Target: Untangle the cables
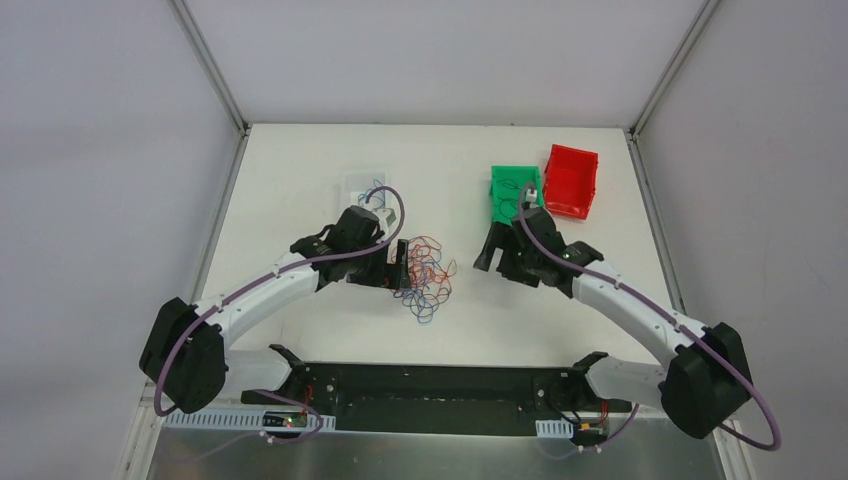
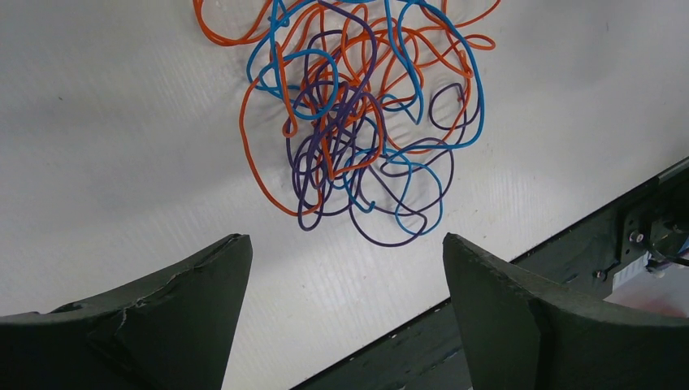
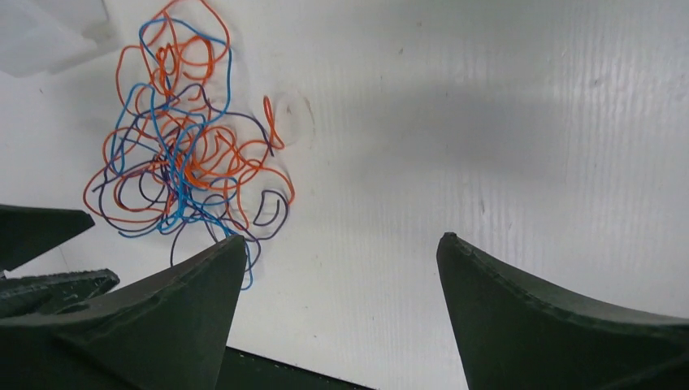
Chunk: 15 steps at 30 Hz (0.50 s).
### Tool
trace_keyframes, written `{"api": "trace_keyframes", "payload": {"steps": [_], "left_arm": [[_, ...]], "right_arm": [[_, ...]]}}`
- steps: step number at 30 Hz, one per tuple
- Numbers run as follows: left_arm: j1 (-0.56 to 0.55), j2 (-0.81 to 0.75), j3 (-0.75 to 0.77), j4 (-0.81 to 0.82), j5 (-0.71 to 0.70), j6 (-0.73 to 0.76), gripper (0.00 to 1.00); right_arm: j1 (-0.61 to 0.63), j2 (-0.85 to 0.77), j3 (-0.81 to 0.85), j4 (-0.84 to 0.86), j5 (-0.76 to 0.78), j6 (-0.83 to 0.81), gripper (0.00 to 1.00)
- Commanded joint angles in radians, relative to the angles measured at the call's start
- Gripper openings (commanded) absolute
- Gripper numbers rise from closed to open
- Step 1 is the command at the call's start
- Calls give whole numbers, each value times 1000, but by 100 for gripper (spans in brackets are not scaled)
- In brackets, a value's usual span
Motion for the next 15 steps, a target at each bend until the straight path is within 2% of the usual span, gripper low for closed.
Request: {"api": "trace_keyframes", "payload": {"steps": [1,6,15], "left_arm": [[-12,-24,-28,82,29,-36,90],[-15,-19,-39,112,39,-56,88],[-20,28,-32,141,30,-74,82]], "right_arm": [[54,-100,-94,136,5,105,90],[121,-50,-124,180,9,158,89],[196,155,-43,265,82,297,82]]}}
